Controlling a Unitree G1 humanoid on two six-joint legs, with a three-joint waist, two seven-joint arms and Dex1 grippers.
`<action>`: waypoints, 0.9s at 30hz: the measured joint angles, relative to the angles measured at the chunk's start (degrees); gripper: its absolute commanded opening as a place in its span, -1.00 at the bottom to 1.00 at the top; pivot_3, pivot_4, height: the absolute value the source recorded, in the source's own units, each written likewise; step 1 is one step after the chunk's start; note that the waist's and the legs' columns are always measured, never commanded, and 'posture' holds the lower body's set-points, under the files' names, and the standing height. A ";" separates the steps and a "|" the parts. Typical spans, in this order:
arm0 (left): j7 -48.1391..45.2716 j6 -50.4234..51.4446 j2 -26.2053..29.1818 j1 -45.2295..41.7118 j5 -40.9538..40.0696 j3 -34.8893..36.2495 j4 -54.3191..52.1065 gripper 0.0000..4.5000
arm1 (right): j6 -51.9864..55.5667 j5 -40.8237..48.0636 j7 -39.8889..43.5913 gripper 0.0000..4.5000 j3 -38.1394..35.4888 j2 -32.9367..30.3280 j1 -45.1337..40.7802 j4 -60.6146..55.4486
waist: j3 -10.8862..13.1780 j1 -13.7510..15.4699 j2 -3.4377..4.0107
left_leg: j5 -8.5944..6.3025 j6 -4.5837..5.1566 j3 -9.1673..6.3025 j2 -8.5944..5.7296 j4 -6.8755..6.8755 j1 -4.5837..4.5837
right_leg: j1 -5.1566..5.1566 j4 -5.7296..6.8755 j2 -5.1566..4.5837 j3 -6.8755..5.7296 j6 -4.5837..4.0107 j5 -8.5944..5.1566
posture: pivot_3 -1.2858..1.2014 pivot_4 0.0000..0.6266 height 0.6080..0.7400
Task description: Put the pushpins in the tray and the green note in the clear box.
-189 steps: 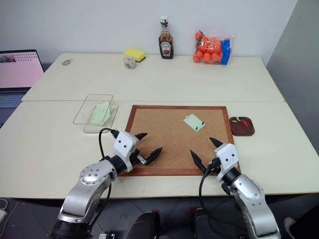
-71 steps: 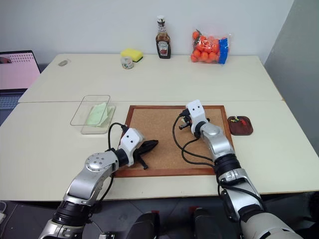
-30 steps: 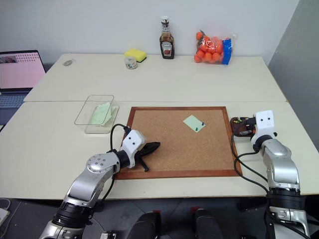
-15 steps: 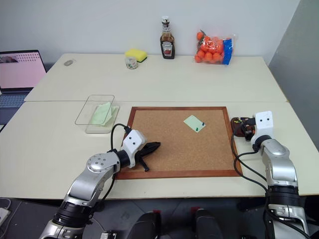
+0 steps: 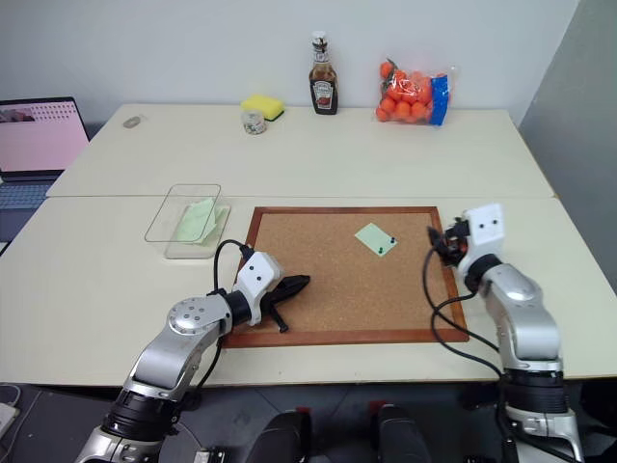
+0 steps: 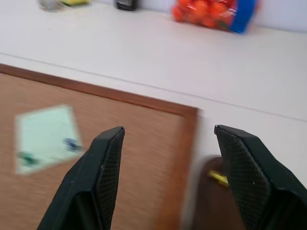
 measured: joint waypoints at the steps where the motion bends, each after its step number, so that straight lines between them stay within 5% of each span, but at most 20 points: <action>1: -0.06 -0.08 0.01 -0.06 0.00 -0.02 0.13 -1.00 | 0.81 -0.12 -0.65 0.41 1.30 1.34 -0.45 -0.25 | 0.00 0.00 0.00 | 0.00 0.00 0.00 0.00 0.01 0.00 | 0.00 0.00 0.00 0.01 0.01 0.00 | 0.03 -0.52 1.00; 7: -0.48 -0.63 0.14 -0.66 0.01 -0.47 0.75 -1.00 | 1.44 -3.33 -6.11 0.41 6.15 7.54 -5.10 4.53 | 0.00 0.15 0.00 | 0.00 0.00 0.02 -0.03 0.02 -0.02 | 0.00 -0.04 -0.01 0.00 0.06 0.04 | 0.03 -0.52 1.00; 20: -0.83 -1.08 0.55 -0.67 0.01 -0.49 0.90 -1.00 | -2.31 -6.25 -8.50 0.41 6.64 9.71 -7.13 14.24 | -0.01 0.11 0.01 | 0.00 0.01 0.02 0.00 0.00 -0.01 | -0.01 -0.04 -0.01 0.01 0.05 0.04 | 0.03 -0.52 1.00; 27: -0.89 -1.10 0.58 -0.67 0.01 -0.48 0.89 -1.00 | -2.85 -6.76 -8.45 -0.18 6.64 9.73 -7.21 17.46 | -0.01 0.09 0.01 | 0.00 0.01 0.03 0.00 0.00 -0.01 | -0.01 -0.04 -0.01 0.01 0.05 0.04 | 0.03 -0.52 1.00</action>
